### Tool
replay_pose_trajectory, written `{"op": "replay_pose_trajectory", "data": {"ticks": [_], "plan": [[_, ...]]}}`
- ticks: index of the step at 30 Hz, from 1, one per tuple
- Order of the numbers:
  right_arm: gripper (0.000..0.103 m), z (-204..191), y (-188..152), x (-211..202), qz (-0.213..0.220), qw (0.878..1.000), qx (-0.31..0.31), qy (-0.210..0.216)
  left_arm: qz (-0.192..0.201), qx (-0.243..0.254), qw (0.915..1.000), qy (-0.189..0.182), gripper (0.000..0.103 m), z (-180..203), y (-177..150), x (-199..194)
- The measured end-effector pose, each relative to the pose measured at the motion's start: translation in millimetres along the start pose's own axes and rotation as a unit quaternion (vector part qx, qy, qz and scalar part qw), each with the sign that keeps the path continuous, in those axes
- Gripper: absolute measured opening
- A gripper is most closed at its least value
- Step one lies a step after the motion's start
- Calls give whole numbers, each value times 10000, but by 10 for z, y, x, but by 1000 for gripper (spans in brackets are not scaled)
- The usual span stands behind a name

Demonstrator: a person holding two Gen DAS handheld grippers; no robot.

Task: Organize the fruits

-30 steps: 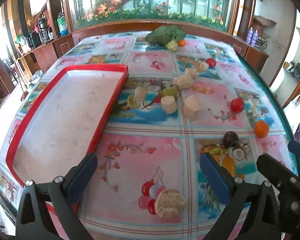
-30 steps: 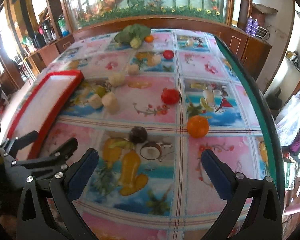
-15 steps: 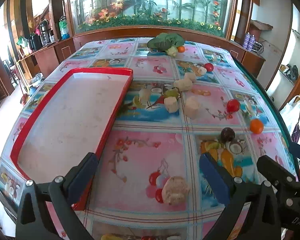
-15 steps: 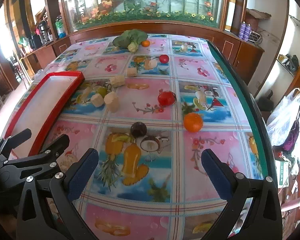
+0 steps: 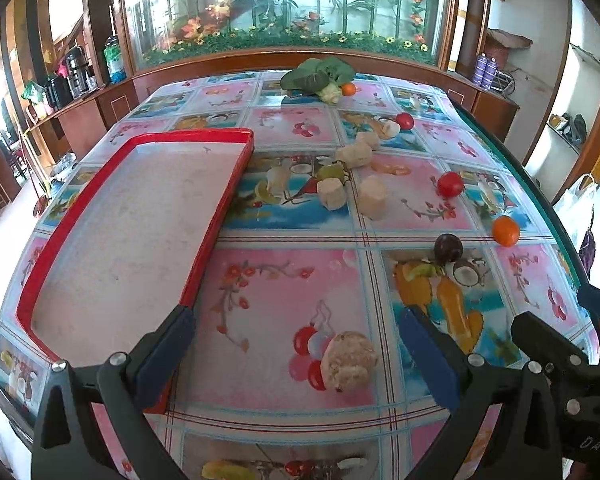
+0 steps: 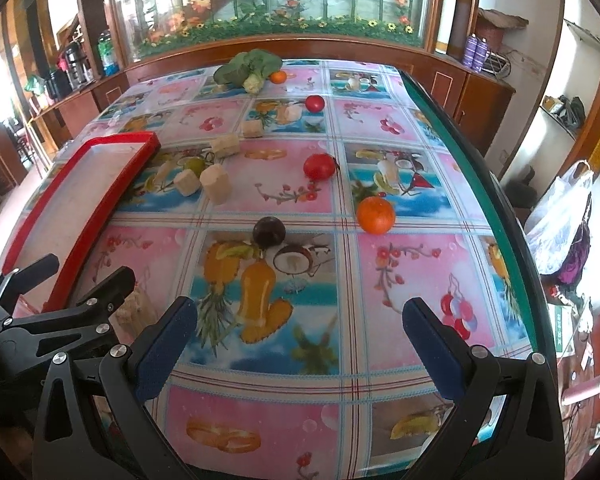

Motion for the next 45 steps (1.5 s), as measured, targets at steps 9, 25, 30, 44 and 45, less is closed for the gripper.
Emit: {"op": "replay_pose_trajectory", "data": {"ticks": [9, 25, 30, 44, 45], "plan": [[103, 5, 2, -3, 21, 10000, -3, -44, 56, 24, 10000, -4, 103, 2, 38, -11], [103, 37, 98, 107, -50, 9999, -84, 70, 10, -56, 10000, 69, 103, 18, 126, 97], [103, 51, 109, 147, -84, 9998, -140, 76, 11, -60, 9999, 96, 103, 31, 153, 125], [103, 69, 255, 360, -62, 9982, -390, 450, -88, 66, 9999, 18, 103, 24, 264, 196], [103, 50, 271, 385, -51, 9976, -447, 520, -105, 81, 9999, 27, 103, 11, 253, 195]]}}
Point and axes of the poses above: each gripper's, at about its wrist camera, not at the fingertips, and x roughly the way its jaws point, z to its right, y to its top, the point moved 9 cm from there along x, roughly the way its jaws point, and after that the axes turned 5 degrees about -x, right-handed, at the moved point
